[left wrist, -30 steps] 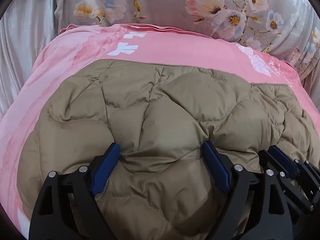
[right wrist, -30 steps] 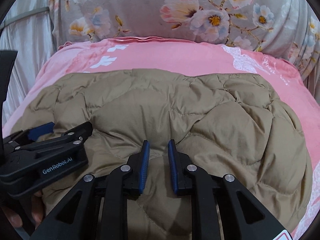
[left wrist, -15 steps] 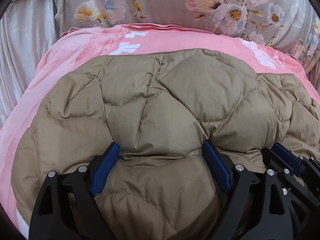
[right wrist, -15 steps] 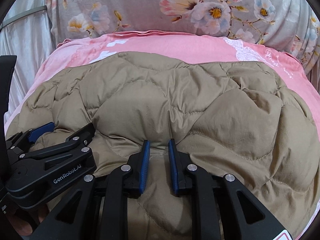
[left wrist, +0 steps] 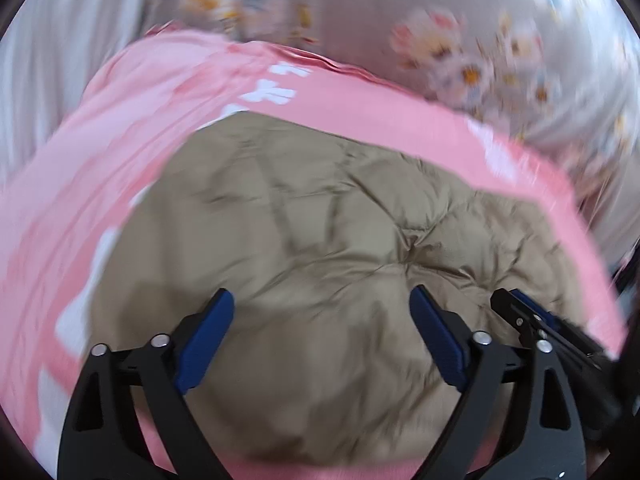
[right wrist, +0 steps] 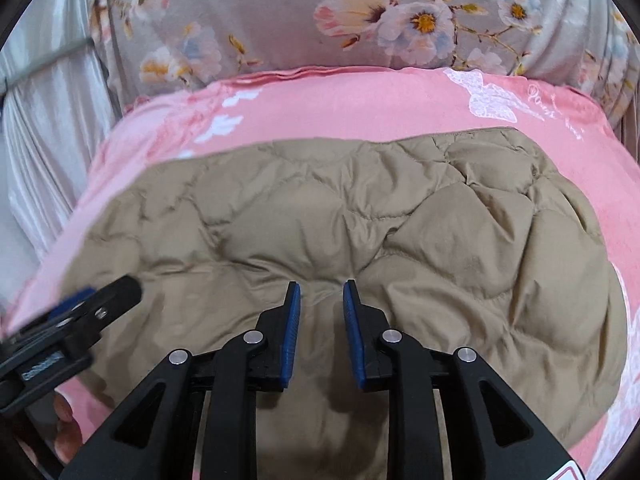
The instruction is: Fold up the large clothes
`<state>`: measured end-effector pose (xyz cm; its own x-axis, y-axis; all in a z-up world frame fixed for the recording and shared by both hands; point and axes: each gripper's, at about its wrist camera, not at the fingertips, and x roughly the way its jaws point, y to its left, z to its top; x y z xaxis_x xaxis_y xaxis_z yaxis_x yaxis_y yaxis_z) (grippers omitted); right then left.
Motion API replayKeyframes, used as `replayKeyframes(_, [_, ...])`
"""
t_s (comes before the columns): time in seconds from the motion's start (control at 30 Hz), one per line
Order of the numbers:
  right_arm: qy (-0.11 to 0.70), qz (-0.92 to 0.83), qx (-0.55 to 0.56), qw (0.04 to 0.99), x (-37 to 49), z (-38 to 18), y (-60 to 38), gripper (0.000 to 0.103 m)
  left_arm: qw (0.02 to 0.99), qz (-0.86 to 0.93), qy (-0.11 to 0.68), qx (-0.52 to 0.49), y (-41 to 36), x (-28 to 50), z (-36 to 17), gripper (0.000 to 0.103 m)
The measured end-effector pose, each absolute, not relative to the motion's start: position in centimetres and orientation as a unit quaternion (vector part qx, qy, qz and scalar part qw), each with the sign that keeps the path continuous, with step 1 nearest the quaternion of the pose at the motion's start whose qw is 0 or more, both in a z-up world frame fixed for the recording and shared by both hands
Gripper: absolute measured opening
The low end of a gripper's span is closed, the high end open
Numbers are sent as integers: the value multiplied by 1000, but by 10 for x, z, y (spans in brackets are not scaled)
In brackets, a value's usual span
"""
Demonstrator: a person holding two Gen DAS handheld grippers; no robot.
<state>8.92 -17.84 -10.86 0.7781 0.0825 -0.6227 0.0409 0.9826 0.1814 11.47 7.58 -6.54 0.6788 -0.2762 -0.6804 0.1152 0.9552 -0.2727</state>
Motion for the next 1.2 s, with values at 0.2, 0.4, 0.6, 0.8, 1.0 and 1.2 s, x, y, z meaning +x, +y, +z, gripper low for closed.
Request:
replayKeyframes(0.2, [330,38,72,940,81,-99,-150,22,887,-81,390,-233,161,84,-76,89])
replayKeyframes(0.4, [356,35,57,932,88,-125,-136,23,862,-66,405,-298,196,83,-103,89])
replayKeyframes(0.6, [362,47,67,929,93,-136,-141,23,844,-96,419,-320,176,104,-118,87])
replayKeyframes(0.8, [356,41,60,932,94,-141,-140,23,857,-122,397,-306,156,108,-80,38])
replayKeyframes(1.0, [353,45,77,931,95,-142,-144,23,879,-182,353,-263,120,98,-19,18])
replayKeyframes(1.2, [364,69,140,918,70,-120,-178,23,909,-212,315,-173,64,84,30,14])
